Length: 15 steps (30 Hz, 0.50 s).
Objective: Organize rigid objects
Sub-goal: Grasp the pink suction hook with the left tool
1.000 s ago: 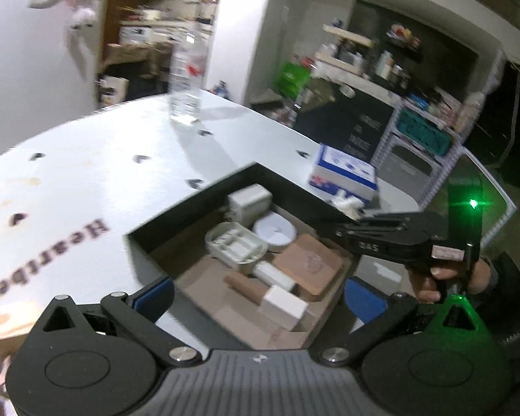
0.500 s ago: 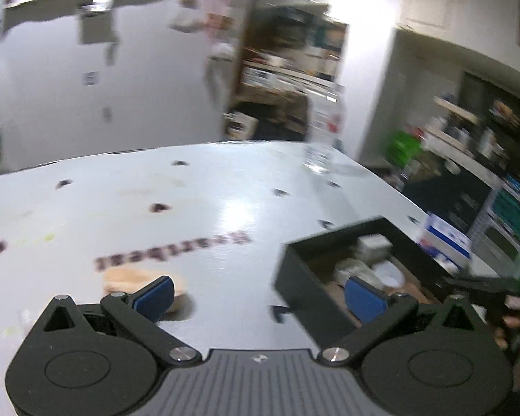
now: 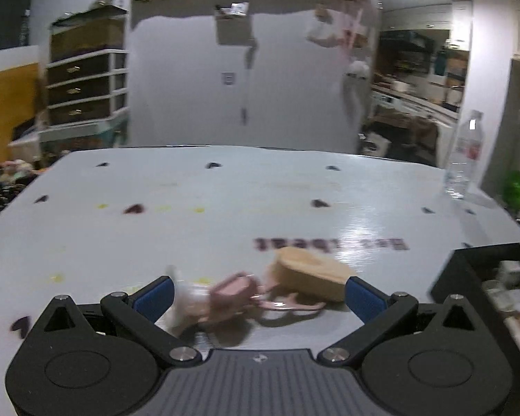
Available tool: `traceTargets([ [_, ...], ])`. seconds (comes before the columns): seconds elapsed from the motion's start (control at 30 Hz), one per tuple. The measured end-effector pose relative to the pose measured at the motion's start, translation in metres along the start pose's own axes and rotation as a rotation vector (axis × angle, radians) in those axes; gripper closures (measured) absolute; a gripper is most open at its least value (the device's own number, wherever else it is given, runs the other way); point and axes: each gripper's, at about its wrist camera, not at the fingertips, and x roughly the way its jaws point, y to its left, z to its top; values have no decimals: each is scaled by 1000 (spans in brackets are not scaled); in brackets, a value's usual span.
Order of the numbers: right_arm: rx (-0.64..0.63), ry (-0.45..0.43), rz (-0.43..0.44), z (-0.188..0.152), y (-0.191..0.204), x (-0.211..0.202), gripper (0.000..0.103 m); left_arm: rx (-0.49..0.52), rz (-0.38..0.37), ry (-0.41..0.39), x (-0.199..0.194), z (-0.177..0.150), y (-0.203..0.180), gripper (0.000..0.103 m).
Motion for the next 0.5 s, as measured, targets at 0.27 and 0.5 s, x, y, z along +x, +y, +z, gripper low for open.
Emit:
traceTargets([
  [0.27,-2,1,-12,0,2,0,91,-136,-7,2,4,-11,16,11],
  [0.5,-4,4,-20,0,3,1,91,-263,0,74,28,-17,10,14],
])
